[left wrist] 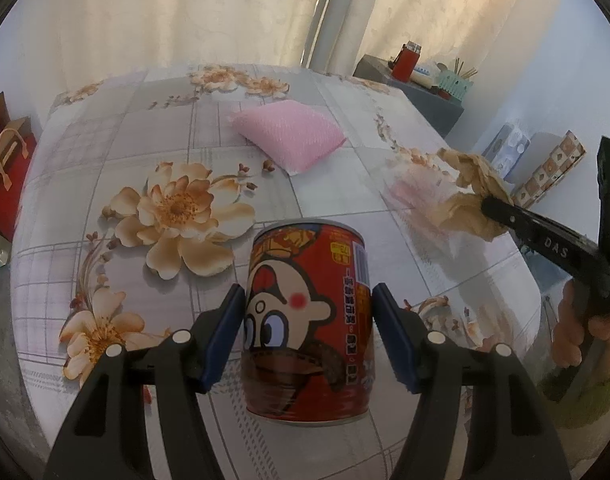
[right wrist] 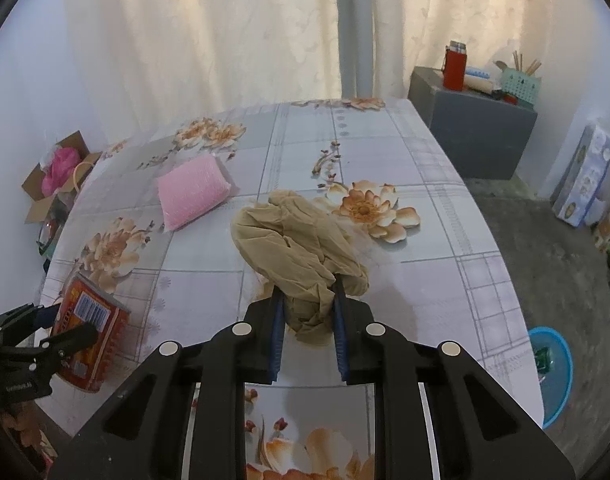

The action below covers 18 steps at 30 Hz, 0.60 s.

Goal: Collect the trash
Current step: 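Carry the can and paper with both tools over the blue wastebasket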

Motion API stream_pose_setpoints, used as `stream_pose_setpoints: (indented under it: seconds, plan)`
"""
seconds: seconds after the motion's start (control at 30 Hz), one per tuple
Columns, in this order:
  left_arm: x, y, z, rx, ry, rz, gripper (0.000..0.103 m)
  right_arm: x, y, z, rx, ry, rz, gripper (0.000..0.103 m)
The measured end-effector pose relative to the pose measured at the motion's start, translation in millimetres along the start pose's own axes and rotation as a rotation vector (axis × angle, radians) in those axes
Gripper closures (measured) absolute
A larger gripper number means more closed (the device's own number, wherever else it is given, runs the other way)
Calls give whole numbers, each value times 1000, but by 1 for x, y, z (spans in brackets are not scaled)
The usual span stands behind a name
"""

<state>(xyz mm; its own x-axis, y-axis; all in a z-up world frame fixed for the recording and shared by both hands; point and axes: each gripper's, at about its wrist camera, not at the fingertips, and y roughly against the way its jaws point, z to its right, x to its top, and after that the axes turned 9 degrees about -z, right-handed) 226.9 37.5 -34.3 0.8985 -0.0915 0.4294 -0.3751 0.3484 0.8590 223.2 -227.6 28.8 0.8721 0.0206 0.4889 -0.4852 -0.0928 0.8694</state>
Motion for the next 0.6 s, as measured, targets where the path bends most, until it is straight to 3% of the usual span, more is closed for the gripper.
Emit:
stream_pose_setpoints:
  seconds: [0.6]
  plan:
    - [2,30,11,-59,5,71,40,-15,45,1,14,-20,85,85]
